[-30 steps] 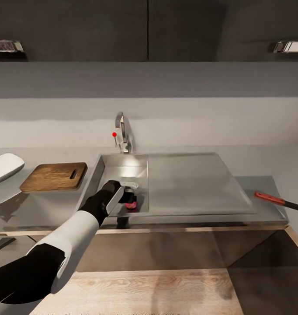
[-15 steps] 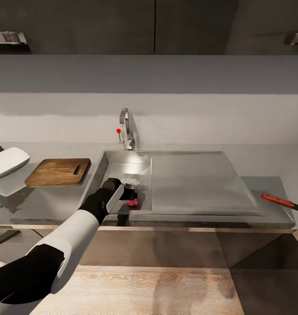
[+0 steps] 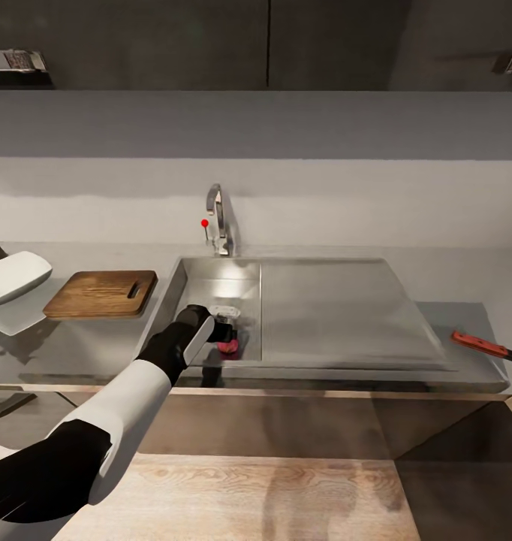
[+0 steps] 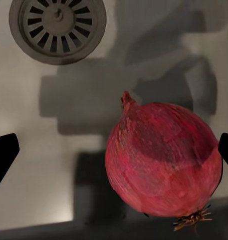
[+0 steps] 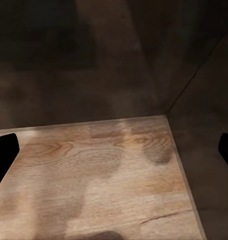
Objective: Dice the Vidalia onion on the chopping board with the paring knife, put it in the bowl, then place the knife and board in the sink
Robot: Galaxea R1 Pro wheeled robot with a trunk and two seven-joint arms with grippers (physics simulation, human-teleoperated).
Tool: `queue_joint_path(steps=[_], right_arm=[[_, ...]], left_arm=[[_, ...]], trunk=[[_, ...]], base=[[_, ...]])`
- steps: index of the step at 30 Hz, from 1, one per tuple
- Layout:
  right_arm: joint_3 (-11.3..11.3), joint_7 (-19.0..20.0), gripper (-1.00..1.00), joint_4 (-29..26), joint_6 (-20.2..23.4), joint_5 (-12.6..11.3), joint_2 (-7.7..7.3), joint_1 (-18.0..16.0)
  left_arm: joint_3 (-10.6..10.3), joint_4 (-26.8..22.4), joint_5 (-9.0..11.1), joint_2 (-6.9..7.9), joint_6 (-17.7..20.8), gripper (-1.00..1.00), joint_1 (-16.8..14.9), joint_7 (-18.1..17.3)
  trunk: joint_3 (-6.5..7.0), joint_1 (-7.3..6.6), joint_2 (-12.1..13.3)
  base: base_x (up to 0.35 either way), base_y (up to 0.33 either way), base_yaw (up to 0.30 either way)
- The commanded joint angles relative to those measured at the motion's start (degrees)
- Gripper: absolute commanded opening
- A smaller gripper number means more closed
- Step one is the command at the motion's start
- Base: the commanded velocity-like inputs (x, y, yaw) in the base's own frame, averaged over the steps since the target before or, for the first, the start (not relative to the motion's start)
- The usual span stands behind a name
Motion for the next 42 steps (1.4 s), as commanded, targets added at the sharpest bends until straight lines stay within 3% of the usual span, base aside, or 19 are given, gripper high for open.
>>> queue_joint_path(steps=[1,11,42], right_arm=[[-0.1,-0.6,1.0,0.0,-0.1,0.6,0.0,0.0],[-0.1,-0.6,1.0,0.0,-0.1,0.6,-0.01,0.0],[-0.1,-0.6,1.0,0.0,-0.1,0.6,0.0,0.0]], left_arm=[[-0.3,3.4,-0.3,0.03,0.3,1.0,0.0,0.6],[-0.3,0.4,-0.3,-0.21,0.5,1.0,0.0,0.8],[-0.7,1.9,-0.2,-0.71,0.4,1.0,0.1,0.5]], trunk=[[-0.06,0.01,0.0],[-0.06,0.01,0.0],[-0.07,0.01,0.0]], base=[[0.0,0.0,0.0],[0.0,0.0,0.0],[0.0,0.0,0.0]])
